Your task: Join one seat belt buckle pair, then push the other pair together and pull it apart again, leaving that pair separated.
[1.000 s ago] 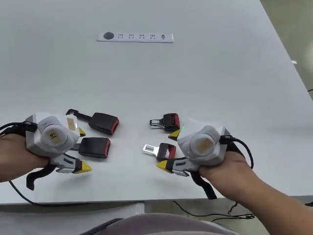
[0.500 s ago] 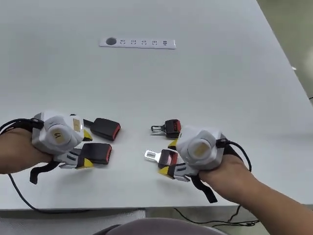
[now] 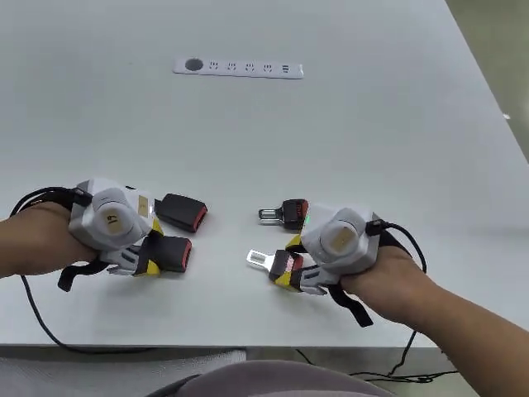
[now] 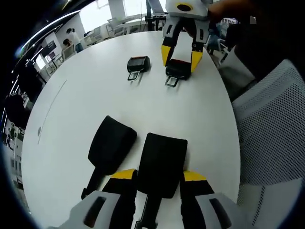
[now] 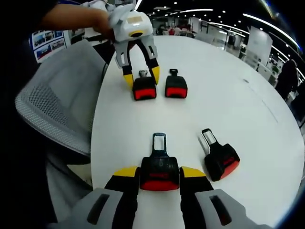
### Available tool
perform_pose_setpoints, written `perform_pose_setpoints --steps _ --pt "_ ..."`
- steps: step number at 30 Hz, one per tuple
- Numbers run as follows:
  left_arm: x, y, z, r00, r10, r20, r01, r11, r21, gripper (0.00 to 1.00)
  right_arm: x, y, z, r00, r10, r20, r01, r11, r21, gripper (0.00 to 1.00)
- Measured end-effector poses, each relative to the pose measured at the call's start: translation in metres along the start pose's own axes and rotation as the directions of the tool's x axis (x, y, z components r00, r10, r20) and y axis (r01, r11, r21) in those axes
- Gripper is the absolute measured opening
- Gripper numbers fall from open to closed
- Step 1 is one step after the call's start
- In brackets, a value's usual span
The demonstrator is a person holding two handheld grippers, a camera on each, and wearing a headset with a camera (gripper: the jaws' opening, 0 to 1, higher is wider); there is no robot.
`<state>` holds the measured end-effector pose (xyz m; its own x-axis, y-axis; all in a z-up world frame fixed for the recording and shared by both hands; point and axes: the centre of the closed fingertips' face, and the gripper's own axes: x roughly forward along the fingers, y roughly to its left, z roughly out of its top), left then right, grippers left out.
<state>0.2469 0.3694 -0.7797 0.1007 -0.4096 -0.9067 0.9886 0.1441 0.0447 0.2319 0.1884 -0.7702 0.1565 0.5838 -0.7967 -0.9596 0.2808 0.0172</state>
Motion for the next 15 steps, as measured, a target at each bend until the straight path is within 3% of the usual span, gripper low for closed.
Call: perform_pose_setpoints --steps 5,10,15 --pt "0.0 0.0 -0.001 1.0 0.007 0.003 -0.007 1.0 -0.011 0.36 0.003 0.002 -0.009 0.9976 0.034 -0.061 -0.039 0.996 -0.08 0.32" --pt "0.0 -0.001 -0.001 0.9999 0.014 -0.007 -0.014 1.0 0.011 0.35 0.006 0.003 -0.015 0.9905 0.063 -0.122 -0.083 0.983 -0.164 0.33" --pt "0.001 -0.001 -0.001 0.9997 0.012 -0.023 -0.011 1.0 0.016 0.35 0.006 0.002 -0.013 0.992 0.075 -0.101 -0.09 0.984 -0.155 0.33"
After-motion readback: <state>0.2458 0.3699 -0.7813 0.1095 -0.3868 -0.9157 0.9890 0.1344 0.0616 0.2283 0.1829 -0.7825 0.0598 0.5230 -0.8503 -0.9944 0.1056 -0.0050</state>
